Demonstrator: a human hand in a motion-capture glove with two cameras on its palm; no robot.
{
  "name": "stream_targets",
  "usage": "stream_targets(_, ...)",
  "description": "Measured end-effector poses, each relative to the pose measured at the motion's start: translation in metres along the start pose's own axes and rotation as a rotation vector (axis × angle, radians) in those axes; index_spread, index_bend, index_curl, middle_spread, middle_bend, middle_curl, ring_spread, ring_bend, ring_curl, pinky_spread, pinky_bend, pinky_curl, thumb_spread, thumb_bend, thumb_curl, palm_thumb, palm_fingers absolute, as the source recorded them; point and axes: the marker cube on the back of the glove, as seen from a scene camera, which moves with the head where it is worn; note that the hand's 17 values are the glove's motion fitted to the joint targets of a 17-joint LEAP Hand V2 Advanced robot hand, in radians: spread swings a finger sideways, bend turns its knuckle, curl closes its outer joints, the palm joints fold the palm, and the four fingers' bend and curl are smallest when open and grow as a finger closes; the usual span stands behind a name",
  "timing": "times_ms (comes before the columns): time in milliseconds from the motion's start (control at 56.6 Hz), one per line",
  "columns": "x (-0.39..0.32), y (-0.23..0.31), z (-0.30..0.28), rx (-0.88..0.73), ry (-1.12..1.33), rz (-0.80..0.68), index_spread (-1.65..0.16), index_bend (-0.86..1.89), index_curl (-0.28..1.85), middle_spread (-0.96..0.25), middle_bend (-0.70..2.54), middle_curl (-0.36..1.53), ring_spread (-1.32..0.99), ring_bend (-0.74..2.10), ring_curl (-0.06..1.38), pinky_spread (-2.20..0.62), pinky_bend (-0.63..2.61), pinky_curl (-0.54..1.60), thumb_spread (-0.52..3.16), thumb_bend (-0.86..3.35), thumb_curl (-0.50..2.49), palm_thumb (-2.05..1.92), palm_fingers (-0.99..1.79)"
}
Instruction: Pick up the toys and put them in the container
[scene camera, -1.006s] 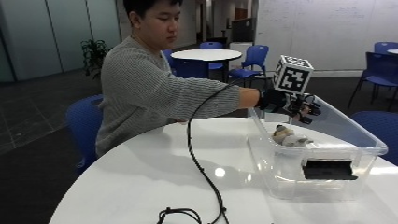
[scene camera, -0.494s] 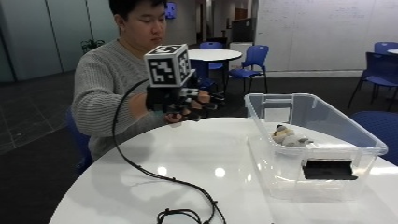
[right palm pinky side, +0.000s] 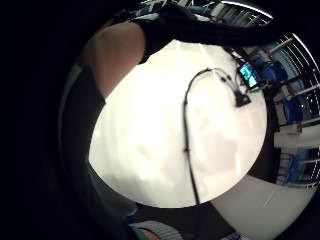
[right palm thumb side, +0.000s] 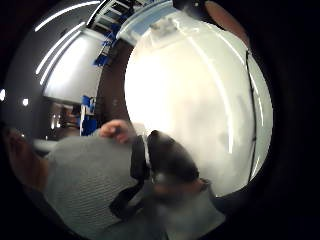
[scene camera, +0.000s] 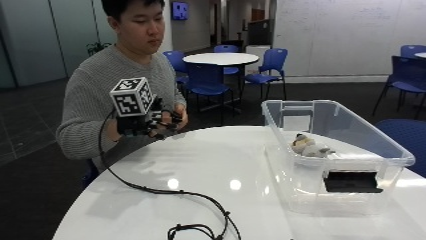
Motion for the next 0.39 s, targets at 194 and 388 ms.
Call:
stream_targets(194,-0.046,0.067,0.051,-0.052,-0.143,0.014,-0.43,0.23,0.51,-0.16,0.16,0.27,-0.08,0.16,0.20,0.07,0.64,0.32,1.24,-0.03,0.25,-0.04,-0.06)
stream_targets(388,-0.065,0.073,0.057,-0.075,-0.139,-0.041,-0.43,0.25,0.51,-0.17,0.16,0.27,-0.09,0.17,0.20,0.06,0.62,0.33,1.27,-0.03,0.25,-0.03,-0.05)
